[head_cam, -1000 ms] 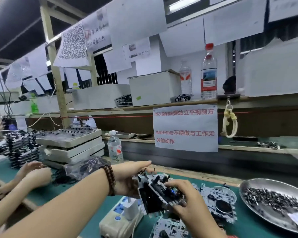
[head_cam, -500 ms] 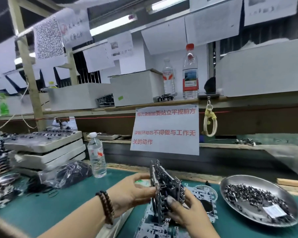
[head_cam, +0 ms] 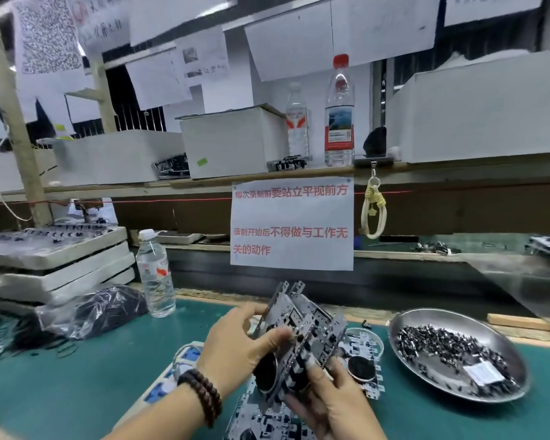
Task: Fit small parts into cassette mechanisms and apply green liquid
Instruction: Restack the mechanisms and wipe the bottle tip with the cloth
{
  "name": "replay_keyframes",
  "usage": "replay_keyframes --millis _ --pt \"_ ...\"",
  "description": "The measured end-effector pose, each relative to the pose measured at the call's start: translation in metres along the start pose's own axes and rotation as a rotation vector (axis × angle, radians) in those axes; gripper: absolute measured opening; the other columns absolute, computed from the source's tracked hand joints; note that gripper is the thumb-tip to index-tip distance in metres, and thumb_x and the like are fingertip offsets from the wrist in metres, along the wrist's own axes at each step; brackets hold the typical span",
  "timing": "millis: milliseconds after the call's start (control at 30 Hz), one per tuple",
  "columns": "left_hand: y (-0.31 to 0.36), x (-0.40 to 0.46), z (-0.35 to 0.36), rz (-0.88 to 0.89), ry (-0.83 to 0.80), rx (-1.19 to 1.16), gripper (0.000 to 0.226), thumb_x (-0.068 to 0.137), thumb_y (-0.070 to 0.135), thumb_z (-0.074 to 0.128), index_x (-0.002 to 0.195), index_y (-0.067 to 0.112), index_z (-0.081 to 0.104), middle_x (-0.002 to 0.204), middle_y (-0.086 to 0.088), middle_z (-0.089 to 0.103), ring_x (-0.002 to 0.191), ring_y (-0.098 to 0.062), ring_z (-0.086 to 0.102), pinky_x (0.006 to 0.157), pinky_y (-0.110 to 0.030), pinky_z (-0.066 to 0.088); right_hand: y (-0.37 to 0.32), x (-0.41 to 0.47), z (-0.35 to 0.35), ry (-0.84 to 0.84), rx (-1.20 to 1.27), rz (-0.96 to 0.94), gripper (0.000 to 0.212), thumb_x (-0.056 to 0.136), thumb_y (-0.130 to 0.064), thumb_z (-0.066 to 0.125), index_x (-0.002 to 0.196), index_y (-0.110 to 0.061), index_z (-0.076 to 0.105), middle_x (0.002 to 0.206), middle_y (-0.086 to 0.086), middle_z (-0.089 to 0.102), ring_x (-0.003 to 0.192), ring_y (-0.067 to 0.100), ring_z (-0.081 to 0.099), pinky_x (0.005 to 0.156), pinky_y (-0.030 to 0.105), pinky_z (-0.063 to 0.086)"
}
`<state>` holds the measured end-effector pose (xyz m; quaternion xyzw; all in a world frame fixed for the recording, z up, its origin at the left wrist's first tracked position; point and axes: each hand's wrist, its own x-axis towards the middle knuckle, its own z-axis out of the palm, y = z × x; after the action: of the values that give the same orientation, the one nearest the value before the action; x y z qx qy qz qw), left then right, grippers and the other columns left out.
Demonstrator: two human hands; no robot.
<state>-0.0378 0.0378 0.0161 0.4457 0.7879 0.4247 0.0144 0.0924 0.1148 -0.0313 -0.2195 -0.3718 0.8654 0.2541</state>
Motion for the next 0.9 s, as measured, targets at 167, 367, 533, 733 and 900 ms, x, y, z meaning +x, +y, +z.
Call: replay_keyframes --millis 167,367,533,733,900 --pt "-0.011 -0.001 0.011 -0.014 -0.148 -0.115 0.065 0.055 0.085 0.041 0.098 0.039 0.055 0.105 0.007 0.058 0.104 -0.014 0.052 0.094 -0.032 0.041 0.000 -0.008 -0.007 -0.025 -0.011 0.037 0.050 0.050 -0.020 0.075 0.098 -0.015 0.061 0.085 0.010 0.073 0.067 0.027 0.071 0.047 0.034 0.055" --pt "-0.006 -0.014 0.023 -0.088 -0.278 -0.436 0.064 0.068 0.064 0.052 0.118 0.025 0.055 0.115 0.008 0.066 0.108 -0.009 0.061 0.102 -0.042 0.043 0.002 -0.022 -0.009 -0.082 0.070 0.061 0.039 0.062 -0.023 0.068 0.100 -0.017 0.058 0.084 0.007 0.075 0.066 0.023 0.071 0.046 0.028 0.055" --pt "-0.006 -0.019 0.029 -0.167 -0.312 -0.443 0.077 0.060 0.069 0.056 0.122 0.022 0.054 0.120 0.006 0.063 0.111 -0.012 0.059 0.102 -0.042 0.042 0.012 -0.028 -0.014 -0.073 0.143 0.078 0.039 0.067 -0.025 0.063 0.104 -0.012 0.061 0.087 0.011 0.074 0.063 0.024 0.070 0.045 0.029 0.056" --pt "-0.010 -0.022 0.034 -0.216 -0.323 -0.357 0.098 0.059 0.078 0.052 0.135 0.018 0.044 0.139 0.003 0.049 0.127 -0.015 0.046 0.110 -0.042 0.033 0.026 -0.035 -0.016 -0.058 0.226 0.122 0.041 0.070 -0.034 0.060 0.106 -0.014 0.064 0.094 0.017 0.072 0.071 0.032 0.071 0.047 0.034 0.056" --pt "-0.017 -0.025 0.037 -0.260 -0.357 -0.389 0.097 0.059 0.078 0.052 0.139 0.025 0.039 0.146 0.011 0.037 0.132 -0.009 0.037 0.113 -0.034 0.026 0.030 -0.039 -0.020 -0.035 0.243 0.182 0.038 0.069 -0.036 0.060 0.102 -0.019 0.067 0.099 0.016 0.072 0.084 0.039 0.069 0.052 0.041 0.058"
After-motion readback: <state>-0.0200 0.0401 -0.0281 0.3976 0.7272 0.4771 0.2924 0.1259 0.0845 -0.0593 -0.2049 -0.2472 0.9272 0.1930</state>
